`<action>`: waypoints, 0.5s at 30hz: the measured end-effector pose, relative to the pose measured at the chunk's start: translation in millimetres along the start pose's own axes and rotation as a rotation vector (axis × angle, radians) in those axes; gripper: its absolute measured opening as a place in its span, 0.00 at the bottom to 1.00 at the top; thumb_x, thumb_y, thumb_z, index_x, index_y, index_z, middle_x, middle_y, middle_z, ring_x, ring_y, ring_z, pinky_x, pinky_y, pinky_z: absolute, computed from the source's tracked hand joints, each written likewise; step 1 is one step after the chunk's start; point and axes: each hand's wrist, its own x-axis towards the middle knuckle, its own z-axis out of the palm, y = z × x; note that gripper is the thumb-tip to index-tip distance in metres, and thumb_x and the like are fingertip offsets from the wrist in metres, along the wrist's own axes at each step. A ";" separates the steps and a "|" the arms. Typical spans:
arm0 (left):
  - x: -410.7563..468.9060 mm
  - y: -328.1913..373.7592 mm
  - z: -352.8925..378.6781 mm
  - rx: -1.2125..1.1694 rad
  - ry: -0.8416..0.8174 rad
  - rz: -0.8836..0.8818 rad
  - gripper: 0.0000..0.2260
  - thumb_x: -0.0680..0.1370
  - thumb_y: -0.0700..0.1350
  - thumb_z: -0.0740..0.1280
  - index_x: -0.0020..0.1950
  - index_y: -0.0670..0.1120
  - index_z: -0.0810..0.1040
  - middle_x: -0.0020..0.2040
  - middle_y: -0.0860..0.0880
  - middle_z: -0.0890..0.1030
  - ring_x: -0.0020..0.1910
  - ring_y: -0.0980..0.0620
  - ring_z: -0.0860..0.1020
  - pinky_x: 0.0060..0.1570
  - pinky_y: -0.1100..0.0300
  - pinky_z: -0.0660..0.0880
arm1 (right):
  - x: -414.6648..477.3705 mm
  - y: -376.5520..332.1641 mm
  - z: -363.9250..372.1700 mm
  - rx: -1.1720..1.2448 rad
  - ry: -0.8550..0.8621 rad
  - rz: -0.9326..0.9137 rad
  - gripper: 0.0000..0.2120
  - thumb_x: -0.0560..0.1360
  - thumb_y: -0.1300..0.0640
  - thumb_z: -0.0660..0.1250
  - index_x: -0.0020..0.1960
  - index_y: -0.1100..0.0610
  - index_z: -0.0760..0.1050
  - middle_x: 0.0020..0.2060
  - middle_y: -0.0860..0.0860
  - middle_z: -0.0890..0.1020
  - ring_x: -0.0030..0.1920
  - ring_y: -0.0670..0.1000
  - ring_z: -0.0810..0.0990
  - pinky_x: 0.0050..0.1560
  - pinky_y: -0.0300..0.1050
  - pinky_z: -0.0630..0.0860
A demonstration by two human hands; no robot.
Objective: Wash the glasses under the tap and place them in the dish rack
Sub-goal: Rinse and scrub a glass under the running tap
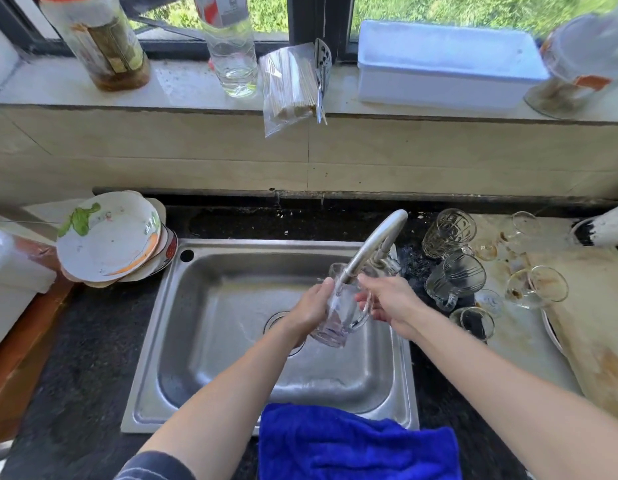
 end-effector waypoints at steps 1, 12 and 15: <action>-0.9 -2.0 2.8 -0.005 -0.005 0.000 0.19 0.83 0.54 0.51 0.55 0.44 0.77 0.44 0.50 0.79 0.37 0.57 0.76 0.36 0.64 0.72 | -1.7 2.5 3.3 0.021 0.041 0.016 0.06 0.80 0.56 0.64 0.50 0.58 0.76 0.34 0.55 0.79 0.30 0.49 0.75 0.28 0.41 0.71; 6.9 3.3 10.2 0.058 0.105 0.028 0.16 0.84 0.48 0.52 0.67 0.40 0.64 0.37 0.48 0.69 0.29 0.54 0.68 0.21 0.66 0.67 | 5.9 13.1 15.7 0.560 -0.017 0.269 0.15 0.82 0.63 0.56 0.37 0.57 0.68 0.18 0.46 0.64 0.15 0.42 0.59 0.14 0.32 0.55; 6.3 1.0 14.8 0.060 0.063 0.025 0.16 0.84 0.48 0.52 0.70 0.42 0.63 0.39 0.48 0.69 0.32 0.54 0.68 0.25 0.64 0.68 | 14.2 5.6 6.2 0.751 0.058 0.286 0.18 0.81 0.65 0.55 0.32 0.56 0.63 0.16 0.46 0.62 0.13 0.42 0.57 0.13 0.32 0.52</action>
